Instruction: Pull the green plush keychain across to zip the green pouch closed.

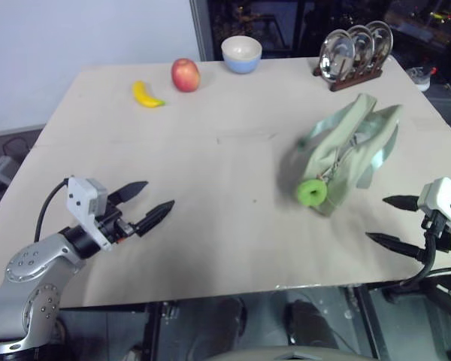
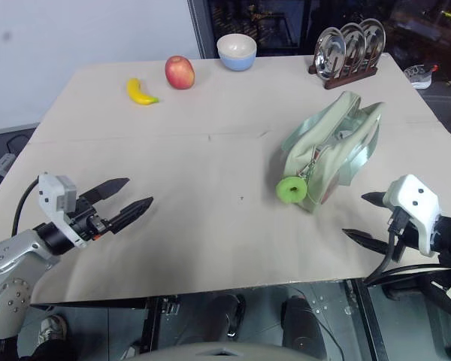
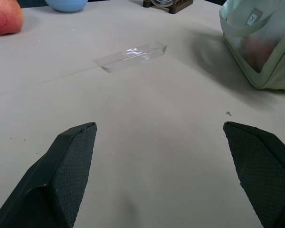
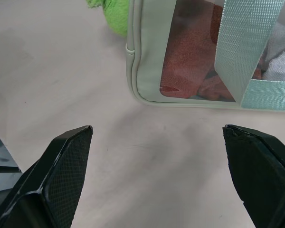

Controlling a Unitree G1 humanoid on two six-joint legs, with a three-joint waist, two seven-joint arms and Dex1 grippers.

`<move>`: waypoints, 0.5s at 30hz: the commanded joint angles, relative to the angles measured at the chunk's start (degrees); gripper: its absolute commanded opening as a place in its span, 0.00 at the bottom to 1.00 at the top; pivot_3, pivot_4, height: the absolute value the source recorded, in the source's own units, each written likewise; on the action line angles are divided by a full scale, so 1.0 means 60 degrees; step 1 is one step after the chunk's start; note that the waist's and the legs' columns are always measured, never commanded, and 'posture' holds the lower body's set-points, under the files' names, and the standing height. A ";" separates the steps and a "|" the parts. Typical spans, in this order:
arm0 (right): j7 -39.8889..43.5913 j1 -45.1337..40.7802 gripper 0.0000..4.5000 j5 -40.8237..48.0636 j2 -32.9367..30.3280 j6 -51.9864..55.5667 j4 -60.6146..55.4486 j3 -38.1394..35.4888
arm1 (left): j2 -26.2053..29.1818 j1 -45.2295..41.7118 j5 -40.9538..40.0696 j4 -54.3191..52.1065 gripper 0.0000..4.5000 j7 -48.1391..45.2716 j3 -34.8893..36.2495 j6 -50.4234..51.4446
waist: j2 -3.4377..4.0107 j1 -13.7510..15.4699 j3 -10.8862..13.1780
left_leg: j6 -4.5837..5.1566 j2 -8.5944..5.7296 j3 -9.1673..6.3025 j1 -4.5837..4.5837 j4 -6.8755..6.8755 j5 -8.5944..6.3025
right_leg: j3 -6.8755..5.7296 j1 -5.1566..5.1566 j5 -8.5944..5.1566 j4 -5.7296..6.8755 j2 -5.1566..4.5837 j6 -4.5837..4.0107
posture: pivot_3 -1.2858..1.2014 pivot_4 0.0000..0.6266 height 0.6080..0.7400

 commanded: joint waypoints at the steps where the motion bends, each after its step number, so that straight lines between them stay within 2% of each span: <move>1: -0.0091 -0.0453 0.99 -0.0605 -0.0253 -0.0864 0.0192 0.0178 | 0.0123 -0.0084 -0.0230 -0.0448 0.99 -0.0169 0.0337 -0.0069 | 0.0000 -0.0010 0.0000 | 0.0000 0.0000 0.0000 0.0000 0.0000 0.0000 | 0.0000 0.0000 0.0000 0.0000 0.0000 0.0000 | 0.52 0.24 1.00; 3: -0.0293 -0.1022 0.99 -0.1649 -0.0444 -0.2145 0.0746 0.0533 | 0.0081 -0.0215 -0.0527 -0.0683 0.99 -0.0583 0.0243 -0.0267 | 0.0004 -0.0035 0.0006 | 0.0000 0.0000 0.0007 0.0002 0.0001 0.0000 | 0.0003 0.0000 0.0000 0.0001 0.0000 0.0000 | 0.52 0.24 1.00; 5: -0.0219 -0.1519 0.99 -0.2061 -0.0672 -0.2790 0.1262 0.0644 | 0.0074 -0.0272 -0.1065 -0.0979 0.99 -0.0938 0.0181 -0.0120 | 0.0014 -0.0021 0.0014 | 0.0000 0.0000 0.0026 0.0005 0.0003 0.0000 | -0.0010 -0.0001 0.0002 0.0002 -0.0014 0.0003 | 0.52 0.24 1.00; 12: 0.0452 -0.2743 0.99 -0.2556 -0.1328 -0.4084 0.2493 0.0954 | 0.0207 -0.0501 -0.1328 -0.1267 0.99 -0.1598 0.0010 -0.0184 | 0.0017 -0.0018 0.0016 | -0.0036 0.0008 0.0012 0.0004 -0.0001 0.0017 | -0.0035 -0.0002 0.0003 -0.0001 -0.0012 0.0003 | 0.52 0.24 1.00; 15: 0.0714 -0.3877 0.99 -0.2961 -0.1753 -0.5016 0.3181 0.1474 | 0.0379 -0.0554 -0.1332 -0.1336 0.99 -0.2099 -0.0156 -0.0211 | 0.0045 -0.0067 0.0036 | -0.0036 0.0007 0.0032 0.0002 0.0001 0.0016 | -0.0017 -0.0003 0.0004 -0.0004 -0.0012 0.0003 | 0.52 0.24 1.00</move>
